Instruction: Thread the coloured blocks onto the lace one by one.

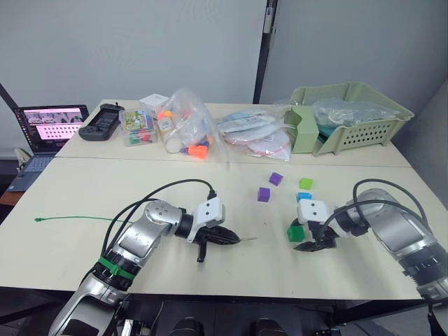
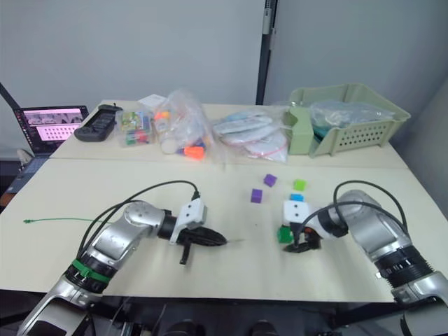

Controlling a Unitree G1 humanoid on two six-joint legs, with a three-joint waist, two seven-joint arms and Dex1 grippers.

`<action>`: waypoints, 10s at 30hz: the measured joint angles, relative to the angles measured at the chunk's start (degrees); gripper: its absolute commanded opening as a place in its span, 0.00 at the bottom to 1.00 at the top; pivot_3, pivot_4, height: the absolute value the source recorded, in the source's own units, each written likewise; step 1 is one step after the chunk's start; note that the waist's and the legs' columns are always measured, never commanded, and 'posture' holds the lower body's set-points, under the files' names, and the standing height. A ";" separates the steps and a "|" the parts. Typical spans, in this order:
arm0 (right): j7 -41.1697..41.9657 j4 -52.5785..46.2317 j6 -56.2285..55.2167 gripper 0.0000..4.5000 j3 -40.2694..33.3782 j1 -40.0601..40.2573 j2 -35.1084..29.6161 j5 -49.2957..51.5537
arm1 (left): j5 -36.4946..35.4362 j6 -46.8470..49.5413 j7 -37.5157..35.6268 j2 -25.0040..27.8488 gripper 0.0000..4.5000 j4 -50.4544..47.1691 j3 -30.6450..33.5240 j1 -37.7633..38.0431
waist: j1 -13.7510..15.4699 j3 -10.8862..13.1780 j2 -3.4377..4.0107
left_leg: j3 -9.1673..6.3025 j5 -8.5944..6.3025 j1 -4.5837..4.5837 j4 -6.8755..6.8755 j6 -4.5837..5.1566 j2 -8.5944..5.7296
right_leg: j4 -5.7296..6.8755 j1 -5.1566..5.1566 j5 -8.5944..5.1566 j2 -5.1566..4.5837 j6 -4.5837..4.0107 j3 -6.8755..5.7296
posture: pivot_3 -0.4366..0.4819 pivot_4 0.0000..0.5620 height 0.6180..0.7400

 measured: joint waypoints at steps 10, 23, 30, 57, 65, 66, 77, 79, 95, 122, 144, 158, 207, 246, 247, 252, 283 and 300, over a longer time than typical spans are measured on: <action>-0.81 -15.10 15.10 0.26 -0.71 0.37 1.58 1.99 | 3.08 -0.10 1.05 -2.05 0.00 2.11 -1.21 -3.17 | 0.00 0.00 0.00 | -0.27 0.00 0.00 0.02 0.00 -0.01 | 0.04 0.00 0.00 0.02 0.00 -0.01 | 0.48 0.27 0.95; -4.28 -20.99 22.69 0.26 2.14 0.68 3.10 2.26 | 4.86 0.08 0.85 -3.75 0.00 3.62 -3.90 -4.21 | 0.00 0.00 0.00 | -0.26 0.00 -0.01 0.03 0.00 -0.03 | 0.04 0.00 0.00 0.00 0.01 -0.02 | 0.48 0.27 0.95; -6.05 -20.02 23.10 0.26 4.58 1.36 3.85 0.35 | 6.07 -0.01 0.62 -3.85 0.00 4.64 -5.31 -4.21 | -0.02 0.00 0.00 | -0.27 0.00 0.02 0.04 0.00 -0.02 | 0.04 0.03 0.00 0.02 0.00 -0.03 | 0.48 0.27 0.95; -6.46 -19.53 21.29 0.26 4.26 2.22 3.83 0.05 | 7.41 -0.90 1.37 -8.06 0.00 7.39 -6.50 -4.41 | 0.03 -0.02 -0.02 | -0.28 0.00 0.09 0.12 0.00 -0.02 | 0.05 0.15 0.00 0.03 0.01 -0.03 | 0.48 0.27 0.95; -6.74 -20.36 22.30 0.26 4.18 2.53 3.83 -0.04 | 7.60 0.24 2.36 -11.30 0.00 8.37 -6.71 -5.38 | 0.13 -0.01 -0.03 | -0.28 0.00 0.09 0.12 0.00 -0.02 | 0.05 0.14 0.00 0.03 0.01 -0.03 | 0.48 0.27 0.95; -6.81 -20.59 22.45 0.26 4.17 2.71 3.83 -0.05 | 7.64 0.36 2.47 -11.78 0.00 8.63 -6.95 -5.94 | 0.14 -0.01 -0.03 | -0.28 0.00 0.09 0.12 0.00 -0.03 | 0.05 0.14 0.00 0.03 0.01 -0.03 | 0.48 0.27 0.95; -7.69 -21.77 23.80 0.26 3.68 3.65 3.85 -0.44 | 9.41 0.47 2.98 -15.62 0.00 12.56 -8.18 -9.17 | 0.37 -0.02 -0.04 | -0.25 0.00 0.09 0.14 0.00 -0.04 | 0.01 0.19 0.01 0.03 0.03 -0.03 | 0.48 0.27 0.95; -7.66 -21.76 23.92 0.26 3.65 3.66 3.85 -0.56 | 9.85 0.50 2.93 -15.80 0.00 12.64 -8.30 -9.38 | 0.49 -0.02 -0.04 | -0.24 0.00 0.11 0.16 -0.01 -0.04 | 0.01 0.22 0.01 0.03 0.03 -0.04 | 0.48 0.27 0.95; -8.03 -21.85 23.89 0.26 3.65 3.69 5.30 -0.61 | 8.29 -1.11 -0.76 -8.99 0.52 7.49 -6.54 -8.74 | -0.26 -0.03 -0.05 | -0.31 0.00 0.25 0.03 0.00 0.06 | 0.05 0.20 0.00 0.15 0.00 -0.02 | 0.48 0.27 0.95; -7.79 -22.12 24.00 0.26 3.61 3.82 5.33 -1.18 | 11.81 -1.52 1.25 -12.77 0.00 10.58 -8.65 -8.06 | -0.15 -0.03 -0.09 | -0.31 0.00 0.23 0.04 0.00 0.06 | 0.04 0.21 0.00 0.17 0.00 -0.02 | 0.48 0.27 0.95; -8.68 -23.70 27.55 1.00 1.74 4.89 5.06 0.62 | 7.35 -0.94 -0.86 -11.29 0.99 9.24 -4.42 -8.99 | -0.10 -0.02 -0.09 | -0.36 0.00 0.06 0.02 -0.01 0.03 | 0.04 0.07 0.00 0.13 -0.01 -0.02 | 0.48 0.27 0.95; -12.22 -34.53 33.00 1.00 -13.64 20.65 -6.05 9.20 | 7.60 -2.17 3.38 -16.48 0.99 8.91 -7.02 -7.86 | 1.11 -0.01 -0.11 | -0.32 0.00 -0.04 0.10 -0.01 -0.07 | -0.05 0.07 0.01 -0.01 0.07 -0.03 | 0.48 0.27 0.95; -15.27 -24.37 22.73 0.00 -4.45 12.85 -0.97 5.03 | 12.17 -9.48 6.18 -11.91 0.26 10.53 -8.80 -8.37 | 0.01 -0.01 -0.11 | -0.33 0.00 0.04 0.09 -0.01 -0.03 | 0.02 0.10 0.02 0.03 0.06 -0.02 | 0.48 0.27 0.95; -4.24 -11.23 12.63 0.00 -4.08 4.13 -2.96 3.39 | 10.62 -49.93 -11.05 32.30 0.37 68.35 15.11 -9.50 | -1.91 0.01 -0.08 | 0.66 -0.02 0.03 -0.15 0.03 0.25 | 0.52 -0.72 -0.04 -0.04 -0.15 -0.05 | 0.48 0.27 0.95; -4.09 -10.82 12.47 0.00 -4.00 3.95 -2.66 3.05 | 10.62 -49.76 -11.05 32.31 0.50 68.80 15.67 -9.41 | -1.91 0.01 -0.08 | 0.70 -0.03 0.02 -0.15 0.03 0.25 | 0.58 -0.78 -0.04 -0.06 -0.15 -0.05 | 0.48 0.27 0.95; -3.32 -9.68 11.62 0.00 -3.37 3.25 -1.75 2.46 | 11.89 -46.80 -11.49 32.41 0.84 71.08 17.80 -9.35 | -1.64 0.03 -0.12 | 0.80 -0.03 -0.16 -0.05 0.02 0.17 | 0.88 -1.03 -0.03 -0.14 -0.16 -0.06 | 0.48 0.27 0.95; -7.13 -29.25 34.54 0.00 -2.20 -1.93 4.83 11.26 | -1.17 -11.44 -12.77 -5.65 0.99 10.69 4.27 -6.17 | 0.08 0.18 -0.45 | -0.08 0.00 -0.51 0.34 -0.02 0.00 | 0.88 -0.98 0.12 -0.14 -0.08 -0.14 | 0.48 0.27 0.95; -10.39 -30.38 37.47 0.00 -1.66 -3.03 4.19 13.97 | -0.69 -11.21 -8.87 -7.59 0.59 10.48 2.27 -5.89 | -0.03 0.18 -0.45 | -0.10 0.00 -0.49 0.34 -0.02 0.00 | 0.86 -0.96 0.11 -0.13 -0.08 -0.14 | 0.48 0.27 0.95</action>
